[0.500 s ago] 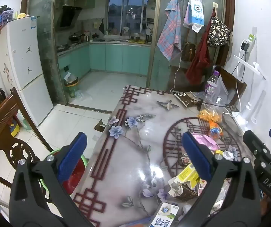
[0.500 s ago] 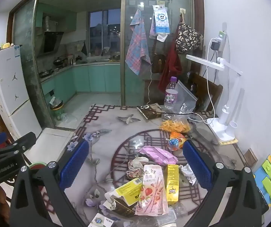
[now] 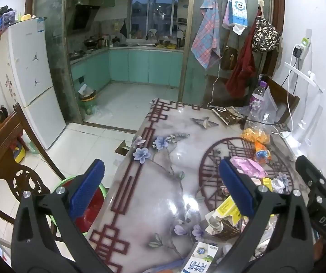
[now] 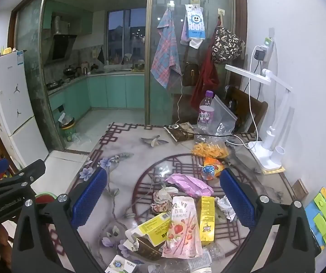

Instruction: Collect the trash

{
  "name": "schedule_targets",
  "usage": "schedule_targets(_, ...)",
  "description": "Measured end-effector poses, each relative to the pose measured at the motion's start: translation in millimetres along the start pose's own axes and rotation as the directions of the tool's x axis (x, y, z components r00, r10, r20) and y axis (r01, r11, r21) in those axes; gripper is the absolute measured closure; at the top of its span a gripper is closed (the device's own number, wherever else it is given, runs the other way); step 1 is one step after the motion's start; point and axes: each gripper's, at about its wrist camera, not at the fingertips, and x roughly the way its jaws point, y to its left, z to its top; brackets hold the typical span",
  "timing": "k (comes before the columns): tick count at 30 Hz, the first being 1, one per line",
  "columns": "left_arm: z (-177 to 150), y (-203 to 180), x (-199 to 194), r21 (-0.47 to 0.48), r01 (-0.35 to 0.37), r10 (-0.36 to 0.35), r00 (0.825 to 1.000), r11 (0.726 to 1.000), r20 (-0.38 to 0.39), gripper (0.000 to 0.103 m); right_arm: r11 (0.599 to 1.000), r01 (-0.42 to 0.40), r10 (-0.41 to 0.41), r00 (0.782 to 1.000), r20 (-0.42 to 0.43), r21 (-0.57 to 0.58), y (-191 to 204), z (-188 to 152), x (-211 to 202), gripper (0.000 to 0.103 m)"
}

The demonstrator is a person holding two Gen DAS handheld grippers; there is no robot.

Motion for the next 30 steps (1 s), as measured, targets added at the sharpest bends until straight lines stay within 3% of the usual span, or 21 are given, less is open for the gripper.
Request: schedule_targets(30, 1.2, 4.9, 0.7, 0.013, -0.006, 0.006, 1.000, 1.000, -0.017, 0.004, 1.000, -0.004, 0.004, 1.000, -0.013, -0.008, 8.1, 0.0, 4.6, 0.007)
